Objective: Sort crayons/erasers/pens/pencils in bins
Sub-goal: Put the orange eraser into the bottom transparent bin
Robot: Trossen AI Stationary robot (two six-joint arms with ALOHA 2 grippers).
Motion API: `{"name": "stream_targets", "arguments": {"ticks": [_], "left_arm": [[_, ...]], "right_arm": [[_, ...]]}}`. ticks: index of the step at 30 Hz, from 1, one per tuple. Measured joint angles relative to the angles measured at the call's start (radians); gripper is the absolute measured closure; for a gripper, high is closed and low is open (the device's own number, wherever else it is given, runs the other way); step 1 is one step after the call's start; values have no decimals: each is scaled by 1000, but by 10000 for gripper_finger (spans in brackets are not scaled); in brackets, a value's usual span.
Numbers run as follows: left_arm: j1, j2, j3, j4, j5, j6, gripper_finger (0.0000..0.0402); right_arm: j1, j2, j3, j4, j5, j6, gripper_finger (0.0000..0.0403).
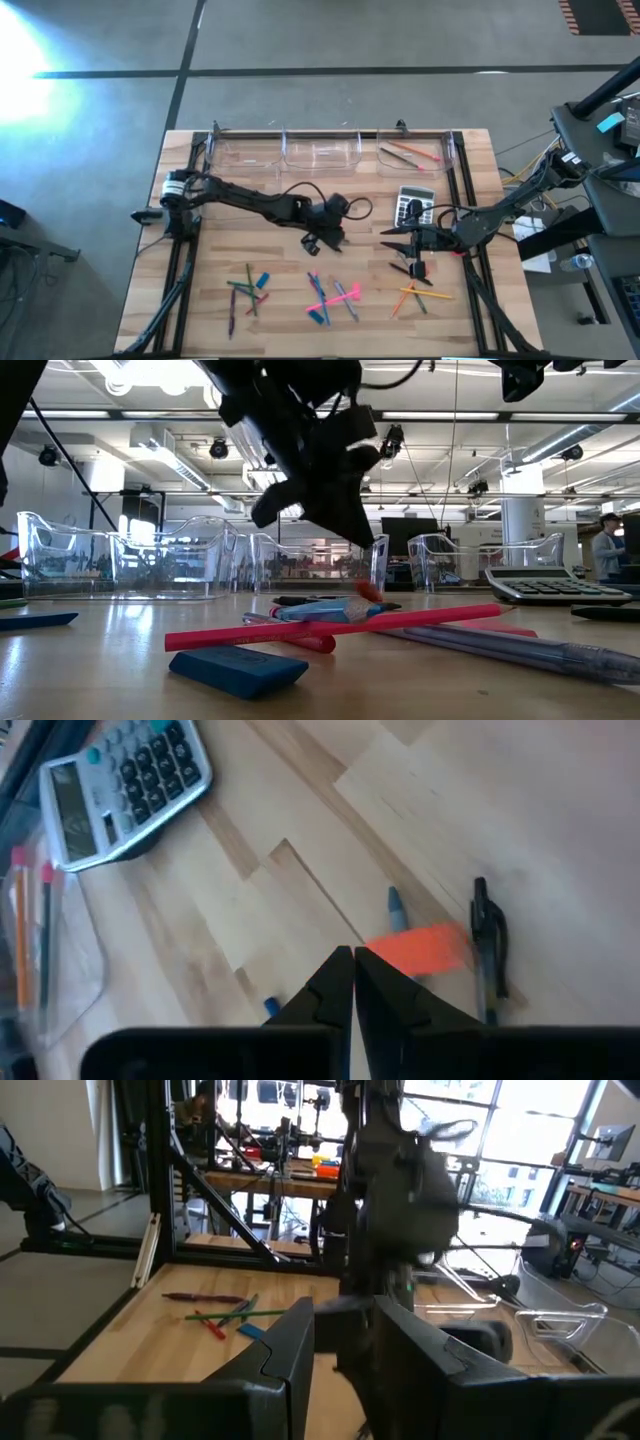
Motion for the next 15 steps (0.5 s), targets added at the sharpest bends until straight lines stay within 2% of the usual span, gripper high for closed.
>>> {"name": "stream_targets", "arguments": {"ticks": [7, 11, 15], "left_arm": [[-4, -16, 0, -19, 3, -41, 401], [-7, -6, 0, -25, 63, -75, 401], [-15, 13, 0, -32, 71, -77, 374]], "right_arm": [[0, -1, 0, -3, 6, 9, 307], [0, -1, 0, -3, 10, 10, 307], [0, -1, -1, -3, 25, 11, 307]]}}
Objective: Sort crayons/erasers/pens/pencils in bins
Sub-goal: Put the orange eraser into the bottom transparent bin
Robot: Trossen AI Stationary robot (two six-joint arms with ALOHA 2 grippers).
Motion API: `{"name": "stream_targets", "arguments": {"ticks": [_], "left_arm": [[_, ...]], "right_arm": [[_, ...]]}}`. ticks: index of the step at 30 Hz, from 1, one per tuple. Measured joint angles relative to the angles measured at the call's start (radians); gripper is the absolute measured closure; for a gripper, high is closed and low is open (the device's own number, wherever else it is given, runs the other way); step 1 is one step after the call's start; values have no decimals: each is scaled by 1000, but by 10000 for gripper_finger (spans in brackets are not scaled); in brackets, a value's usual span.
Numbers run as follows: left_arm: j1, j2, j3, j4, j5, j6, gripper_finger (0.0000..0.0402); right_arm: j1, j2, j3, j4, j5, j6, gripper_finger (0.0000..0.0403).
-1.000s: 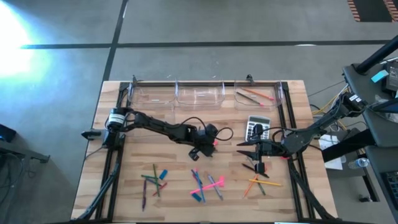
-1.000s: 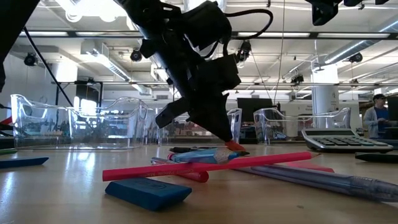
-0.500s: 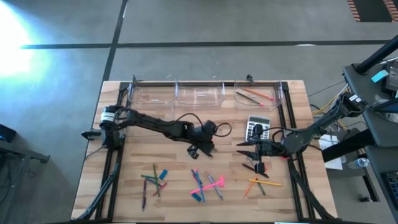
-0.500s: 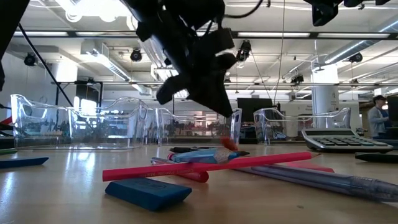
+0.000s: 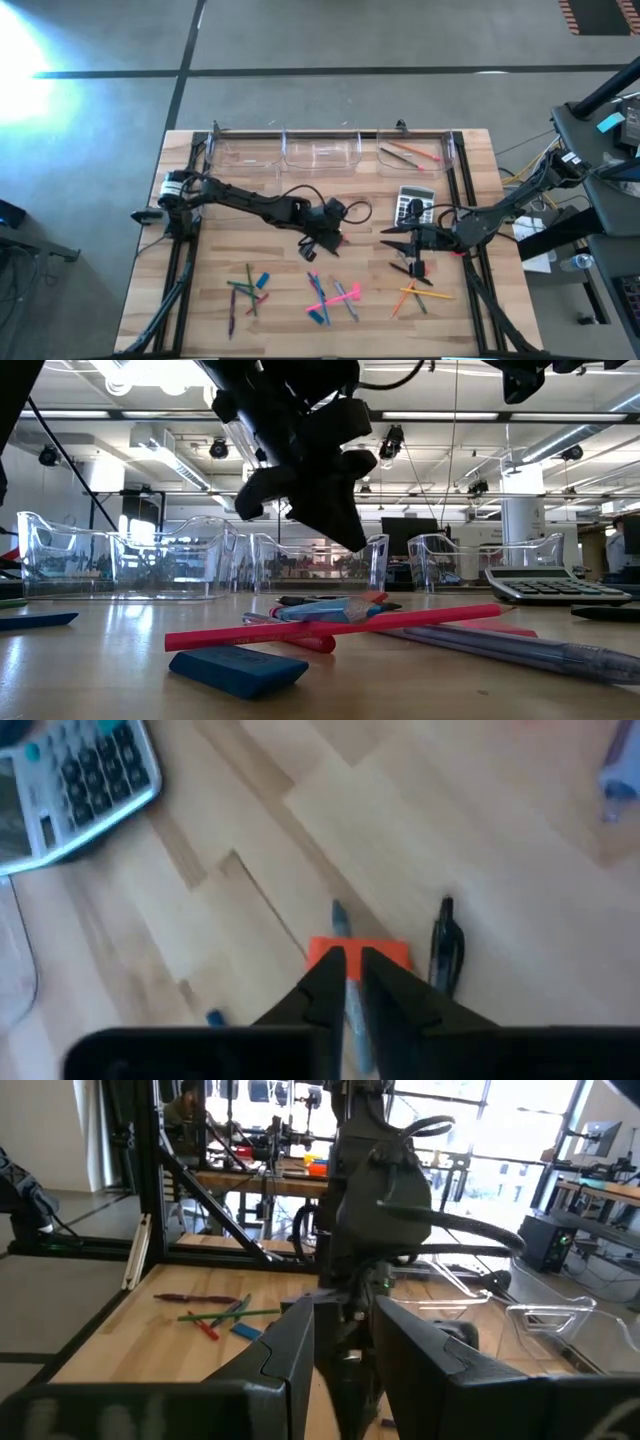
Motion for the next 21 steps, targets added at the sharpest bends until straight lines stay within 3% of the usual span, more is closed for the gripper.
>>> {"name": "stream_targets", "arguments": {"ticks": [5, 12, 21], "left_arm": [[0, 18, 1, 63, -38, -208, 299], [2, 20, 0, 76, -268, -609, 187], [-1, 44, -1, 81, -259, -881, 128]], "right_arm": [[0, 2, 0, 0, 1, 0, 307], [0, 2, -1, 0, 1, -1, 307], [0, 5, -1, 0, 1, 6, 307]]}}
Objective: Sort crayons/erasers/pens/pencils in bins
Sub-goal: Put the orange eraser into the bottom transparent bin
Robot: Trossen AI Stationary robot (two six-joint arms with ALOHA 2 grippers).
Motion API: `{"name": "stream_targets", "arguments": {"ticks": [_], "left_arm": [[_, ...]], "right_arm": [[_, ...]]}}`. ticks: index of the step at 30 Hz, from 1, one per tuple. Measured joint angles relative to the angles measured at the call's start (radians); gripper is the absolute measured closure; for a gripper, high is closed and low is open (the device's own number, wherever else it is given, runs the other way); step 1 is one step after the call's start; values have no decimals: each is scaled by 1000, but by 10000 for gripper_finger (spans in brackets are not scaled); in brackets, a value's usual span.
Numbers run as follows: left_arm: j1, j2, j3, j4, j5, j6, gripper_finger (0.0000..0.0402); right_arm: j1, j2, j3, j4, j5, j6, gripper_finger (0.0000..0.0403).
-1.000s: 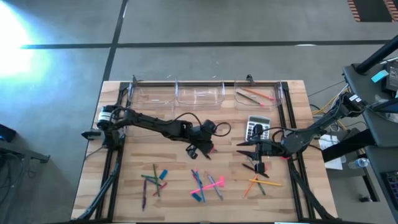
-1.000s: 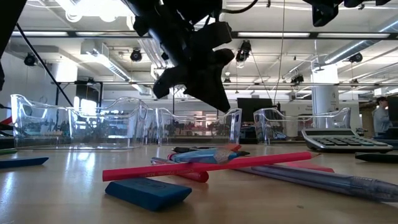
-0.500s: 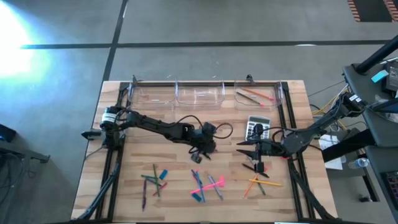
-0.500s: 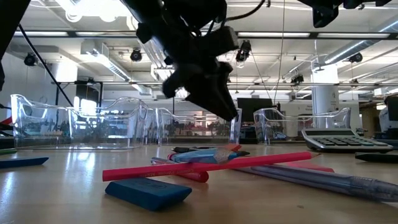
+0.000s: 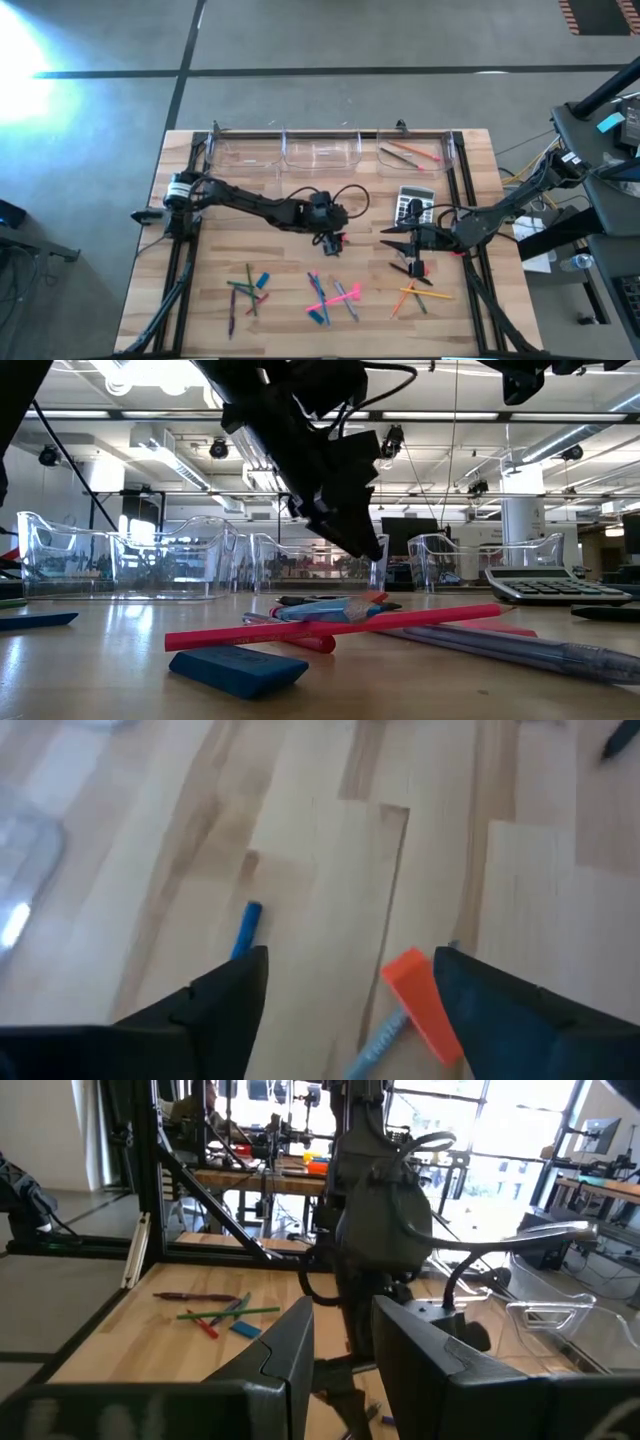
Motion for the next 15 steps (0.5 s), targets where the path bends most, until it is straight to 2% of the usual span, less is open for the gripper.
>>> {"name": "stream_targets", "arguments": {"ticks": [6, 15], "left_arm": [[-2, 61, 5, 44, 9, -83, 125], [-11, 79, 6, 42, 4, -144, 125]], "right_arm": [[0, 1, 0, 0, 0, 1, 307], [-4, 8, -3, 0, 3, 2, 307]]}}
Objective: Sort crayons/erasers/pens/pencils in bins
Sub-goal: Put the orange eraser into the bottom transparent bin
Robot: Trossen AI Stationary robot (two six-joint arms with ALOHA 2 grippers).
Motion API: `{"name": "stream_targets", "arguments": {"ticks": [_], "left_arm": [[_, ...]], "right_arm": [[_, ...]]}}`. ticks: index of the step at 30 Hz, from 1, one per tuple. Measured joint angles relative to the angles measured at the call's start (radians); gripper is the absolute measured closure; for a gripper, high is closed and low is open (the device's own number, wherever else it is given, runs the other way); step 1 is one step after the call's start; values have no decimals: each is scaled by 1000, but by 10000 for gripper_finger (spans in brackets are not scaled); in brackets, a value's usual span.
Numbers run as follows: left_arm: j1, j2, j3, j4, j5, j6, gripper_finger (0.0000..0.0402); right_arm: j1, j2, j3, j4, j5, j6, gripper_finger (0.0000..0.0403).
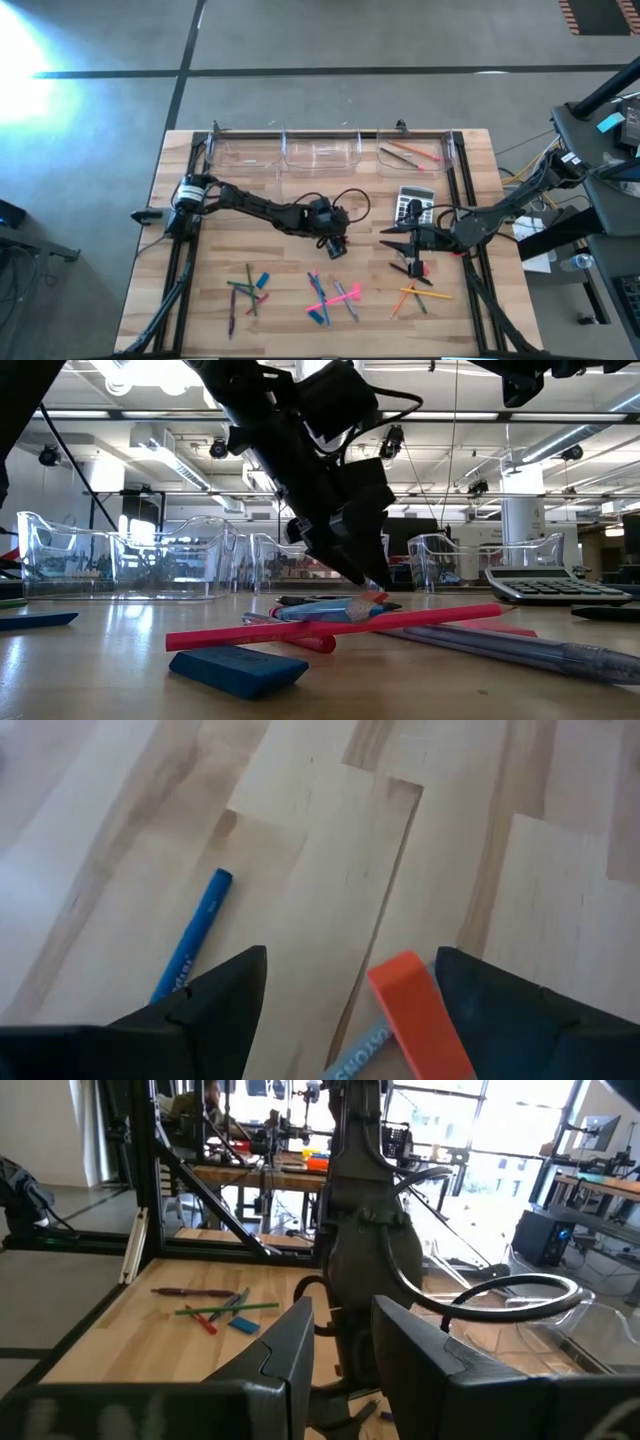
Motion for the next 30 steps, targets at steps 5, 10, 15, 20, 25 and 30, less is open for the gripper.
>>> {"name": "stream_targets", "arguments": {"ticks": [5, 10, 15, 20, 25, 30], "left_arm": [[-13, 15, -1, 2, -2, -23, 125], [-16, 41, 1, 8, -4, -47, 125], [-16, 55, 1, 10, -12, -51, 125], [-16, 55, 1, 10, -14, -49, 130], [-16, 56, 1, 11, -12, -48, 166], [-16, 53, 1, 7, -12, -42, 211]], "right_arm": [[0, 0, 0, 0, 0, 0, 307], [0, 0, 0, 0, 0, 0, 307], [0, 0, 0, 0, 0, 3, 307], [0, 0, 0, 0, 0, 3, 307], [0, 0, 0, 0, 0, 3, 307], [0, 0, 0, 0, 0, 4, 307]]}}
